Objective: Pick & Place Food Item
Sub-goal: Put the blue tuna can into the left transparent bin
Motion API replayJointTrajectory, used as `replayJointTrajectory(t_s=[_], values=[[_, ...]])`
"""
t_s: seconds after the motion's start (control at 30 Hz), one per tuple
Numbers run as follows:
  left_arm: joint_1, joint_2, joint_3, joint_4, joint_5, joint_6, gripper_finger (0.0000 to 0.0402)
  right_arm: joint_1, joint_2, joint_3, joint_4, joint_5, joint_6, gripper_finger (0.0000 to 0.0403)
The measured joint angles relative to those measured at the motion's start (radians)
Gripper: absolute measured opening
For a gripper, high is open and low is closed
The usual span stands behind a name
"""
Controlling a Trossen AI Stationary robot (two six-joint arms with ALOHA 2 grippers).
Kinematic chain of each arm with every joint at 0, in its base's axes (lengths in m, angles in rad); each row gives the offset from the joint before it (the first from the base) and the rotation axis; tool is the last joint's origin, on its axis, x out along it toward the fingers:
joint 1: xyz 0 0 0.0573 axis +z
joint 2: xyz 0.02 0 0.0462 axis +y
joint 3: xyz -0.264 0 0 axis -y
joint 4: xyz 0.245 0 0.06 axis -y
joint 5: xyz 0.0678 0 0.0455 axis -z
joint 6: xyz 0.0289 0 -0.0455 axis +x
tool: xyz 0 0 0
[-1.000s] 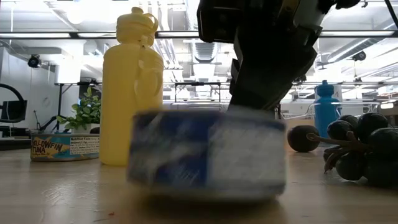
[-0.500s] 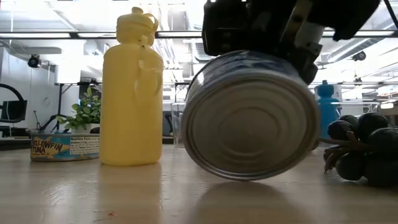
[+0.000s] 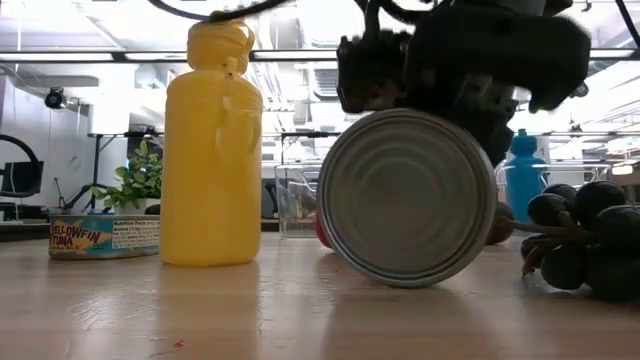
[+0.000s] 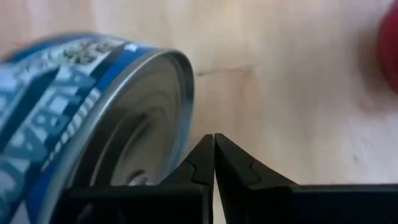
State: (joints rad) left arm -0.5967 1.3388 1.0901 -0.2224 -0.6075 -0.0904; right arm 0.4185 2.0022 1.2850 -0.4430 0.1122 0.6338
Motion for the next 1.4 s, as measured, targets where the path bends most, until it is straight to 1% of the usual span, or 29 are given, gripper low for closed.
replayJointTrajectory(t_s=[0.17, 0.73, 1.1, 1.27, 1.4], values=[[0.0, 0.0, 0.0, 0.0, 0.0, 0.0, 0.0118, -0.004, 0.0, -0.003, 0.0, 0.019, 0.003, 0.0008], [0.0, 0.0, 0.0, 0.0, 0.0, -0.012, 0.0118, -0.006, -0.015, -0.003, -0.01, 0.027, 0.0, 0.0008], [0.0, 0.0, 0.0, -0.007, -0.001, -0.012, 0.0118, -0.006, -0.097, -0.003, -0.106, 0.144, 0.0, 0.0008], [0.0, 0.0, 0.0, -0.009, -0.001, -0.012, 0.0118, -0.004, -0.146, -0.003, -0.132, 0.209, 0.001, 0.0008], [0.0, 0.0, 0.0, -0.01, -0.001, -0.012, 0.0118, -0.001, -0.178, -0.004, -0.136, 0.237, 0.002, 0.0008]])
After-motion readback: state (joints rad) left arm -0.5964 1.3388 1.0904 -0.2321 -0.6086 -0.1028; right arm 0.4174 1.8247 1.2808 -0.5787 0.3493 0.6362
